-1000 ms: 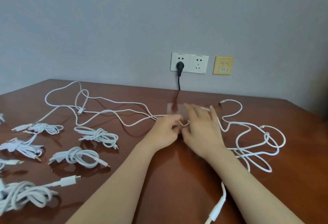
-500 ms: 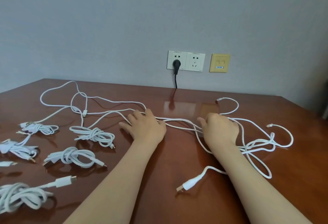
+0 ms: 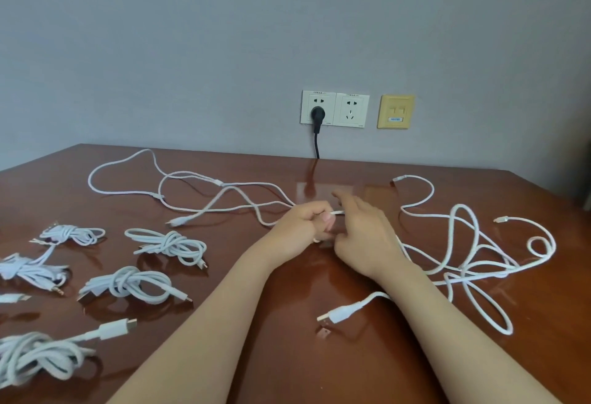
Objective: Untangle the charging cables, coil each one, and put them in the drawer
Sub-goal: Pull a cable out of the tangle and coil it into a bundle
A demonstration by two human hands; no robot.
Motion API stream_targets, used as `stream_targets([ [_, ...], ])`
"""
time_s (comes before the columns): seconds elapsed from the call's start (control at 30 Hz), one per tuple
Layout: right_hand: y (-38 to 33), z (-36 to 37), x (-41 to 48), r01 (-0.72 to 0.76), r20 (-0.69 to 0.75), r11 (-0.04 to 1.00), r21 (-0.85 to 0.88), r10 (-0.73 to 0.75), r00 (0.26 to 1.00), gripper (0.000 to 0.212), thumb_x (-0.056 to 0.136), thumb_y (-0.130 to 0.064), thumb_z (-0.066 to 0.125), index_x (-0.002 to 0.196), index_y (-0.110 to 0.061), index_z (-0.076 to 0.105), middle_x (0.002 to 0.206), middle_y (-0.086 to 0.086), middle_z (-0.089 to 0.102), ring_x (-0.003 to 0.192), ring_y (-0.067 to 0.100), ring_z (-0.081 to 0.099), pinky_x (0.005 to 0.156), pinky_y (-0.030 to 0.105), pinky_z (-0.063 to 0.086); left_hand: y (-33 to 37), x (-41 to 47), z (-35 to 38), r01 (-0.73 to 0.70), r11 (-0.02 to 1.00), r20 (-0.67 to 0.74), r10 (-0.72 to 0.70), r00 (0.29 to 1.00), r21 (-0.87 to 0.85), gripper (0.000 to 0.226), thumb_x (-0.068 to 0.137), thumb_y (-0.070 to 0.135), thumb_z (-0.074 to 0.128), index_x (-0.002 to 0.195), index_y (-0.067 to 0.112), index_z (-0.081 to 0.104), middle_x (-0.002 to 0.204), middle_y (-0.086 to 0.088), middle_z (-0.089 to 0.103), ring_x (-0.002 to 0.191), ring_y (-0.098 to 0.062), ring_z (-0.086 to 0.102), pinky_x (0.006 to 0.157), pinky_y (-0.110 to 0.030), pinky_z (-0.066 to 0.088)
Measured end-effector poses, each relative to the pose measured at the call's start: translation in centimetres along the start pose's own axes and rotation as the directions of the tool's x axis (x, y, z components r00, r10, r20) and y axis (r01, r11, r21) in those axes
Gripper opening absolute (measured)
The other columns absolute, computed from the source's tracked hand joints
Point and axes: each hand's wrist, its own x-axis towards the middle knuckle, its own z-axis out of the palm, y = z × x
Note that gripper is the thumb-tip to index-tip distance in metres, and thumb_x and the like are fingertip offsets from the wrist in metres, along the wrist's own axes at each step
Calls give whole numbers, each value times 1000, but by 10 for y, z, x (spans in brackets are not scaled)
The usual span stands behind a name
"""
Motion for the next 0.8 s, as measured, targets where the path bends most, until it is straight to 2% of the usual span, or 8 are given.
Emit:
stream_targets([
  [0.1, 6, 0, 0, -87, 44, 996, 14, 87, 995, 36, 84, -26, 51, 120, -22, 53, 117, 4, 59, 112, 29, 52, 87, 36, 38, -5, 3, 4, -8, 998, -19, 9, 1000, 59, 27, 95, 24, 50, 70, 25, 57, 75, 5, 54, 74, -9, 51, 76, -23, 43],
  [0.2, 10, -3, 0, -245, 11, 969, 31, 245, 970, 23, 88, -27, 46, 103, -17, 60, 107, 7, 63, 105, 32, 54, 80, 35, 40, -2, 4, 6, -8, 988, -205, 41, 978, 157, 4, 91, 35, 54, 88, 35, 57, 94, 10, 60, 92, -9, 56, 82, -19, 42],
  [0.3, 16, -3, 2, -375, -42, 926, 46, 377, 925, 27, 87, -17, 41, 103, -12, 62, 111, 11, 63, 107, 34, 53, 81, 34, 41, -1, 4, -4, 142, 888, -578, 157, 801, 438, 21, 93, 18, 50, 114, 17, 52, 121, -3, 51, 117, -19, 46, 96, -26, 34],
  [0.37, 18, -3, 3, -421, -43, 906, 39, 422, 905, 30, 86, -15, 41, 109, -12, 60, 114, 12, 61, 109, 34, 51, 85, 35, 41, -4, 1, -10, 374, 757, -677, 121, 726, 536, 45, 88, 11, 49, 132, 12, 40, 139, -10, 38, 133, -27, 31, 109, -35, 22],
  [0.43, 19, -3, 2, -459, -36, 888, 23, 460, 887, 34, 84, -13, 42, 114, -12, 58, 118, 13, 57, 112, 34, 48, 88, 36, 40, -8, -1, -16, 573, 641, -688, -95, 720, 511, 61, 86, 15, 49, 142, 12, 25, 150, -17, 22, 141, -33, 13, 115, -43, 6],
  [0.5, 18, -4, 1, -483, -41, 876, 3, 482, 875, 35, 84, -13, 43, 116, -13, 59, 122, 14, 53, 116, 34, 45, 92, 37, 37, -13, -2, -19, 649, 566, -643, -252, 723, 508, 56, 90, 23, 45, 142, 14, 27, 148, -19, 26, 140, -34, 15, 115, -46, 7],
  [0.67, 15, -6, 1, -392, -96, 914, 105, 401, 911, 34, 81, -4, 46, 107, -17, 62, 120, 9, 47, 119, 29, 40, 98, 38, 29, -15, -1, -14, 494, 580, -492, -176, 853, 648, 36, 96, 20, 35, 130, 12, 46, 131, -13, 45, 124, -30, 38, 102, -37, 32],
  [0.8, 1, -8, -1, -52, -318, 957, 285, 145, 937, 43, 67, 1, 39, 98, -7, 67, 104, 9, 58, 102, 27, 54, 88, 33, 42, -13, 1, -13, 374, 695, -388, -146, 910, 615, 30, 91, 18, 44, 119, 17, 56, 124, -5, 53, 114, -25, 48, 89, -31, 40],
])
